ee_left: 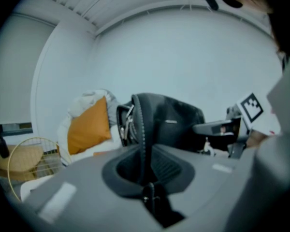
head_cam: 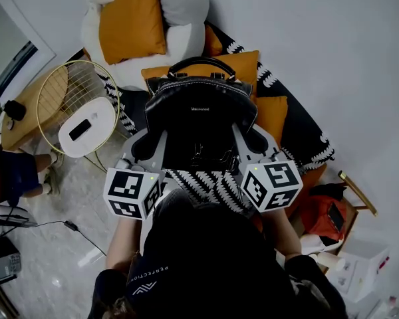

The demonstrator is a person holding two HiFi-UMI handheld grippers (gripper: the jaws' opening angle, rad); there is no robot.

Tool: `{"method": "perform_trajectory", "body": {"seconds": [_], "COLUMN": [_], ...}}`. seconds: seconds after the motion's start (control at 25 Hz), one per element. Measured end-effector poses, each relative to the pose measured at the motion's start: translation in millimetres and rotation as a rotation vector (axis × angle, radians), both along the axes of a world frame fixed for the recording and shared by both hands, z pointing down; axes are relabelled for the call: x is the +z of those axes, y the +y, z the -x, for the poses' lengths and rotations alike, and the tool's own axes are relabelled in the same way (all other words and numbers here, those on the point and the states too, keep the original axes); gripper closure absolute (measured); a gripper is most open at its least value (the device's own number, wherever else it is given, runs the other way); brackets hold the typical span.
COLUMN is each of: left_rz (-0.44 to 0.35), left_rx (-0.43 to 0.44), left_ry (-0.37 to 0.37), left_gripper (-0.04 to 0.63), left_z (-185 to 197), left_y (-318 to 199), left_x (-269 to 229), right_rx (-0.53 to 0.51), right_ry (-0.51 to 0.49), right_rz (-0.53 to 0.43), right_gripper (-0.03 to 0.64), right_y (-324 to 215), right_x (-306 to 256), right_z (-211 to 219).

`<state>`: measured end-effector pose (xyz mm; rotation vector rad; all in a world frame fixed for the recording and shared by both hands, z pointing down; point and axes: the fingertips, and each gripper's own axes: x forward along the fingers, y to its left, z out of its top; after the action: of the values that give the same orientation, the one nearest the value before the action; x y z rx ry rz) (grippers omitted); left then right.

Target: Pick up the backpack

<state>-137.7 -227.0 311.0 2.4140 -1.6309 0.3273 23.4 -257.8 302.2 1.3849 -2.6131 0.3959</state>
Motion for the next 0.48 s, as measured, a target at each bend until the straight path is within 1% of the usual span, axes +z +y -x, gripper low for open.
{"method": "perform_trajectory", "body": {"seconds": [0.48], "left_rz": [0.011], "left_rx": [0.009], "left_ry": [-0.008], "left_gripper": [0.549], "left_z": [1.0], "left_y": [-0.7], "left_x": [6.7], "right_rx": [-0.003], "right_ry": [0.001], "right_rz": [0.027], "right_gripper": [0.586], "right_y": [-0.6], "right_x": [8.4], "right_z": [1.1]}}
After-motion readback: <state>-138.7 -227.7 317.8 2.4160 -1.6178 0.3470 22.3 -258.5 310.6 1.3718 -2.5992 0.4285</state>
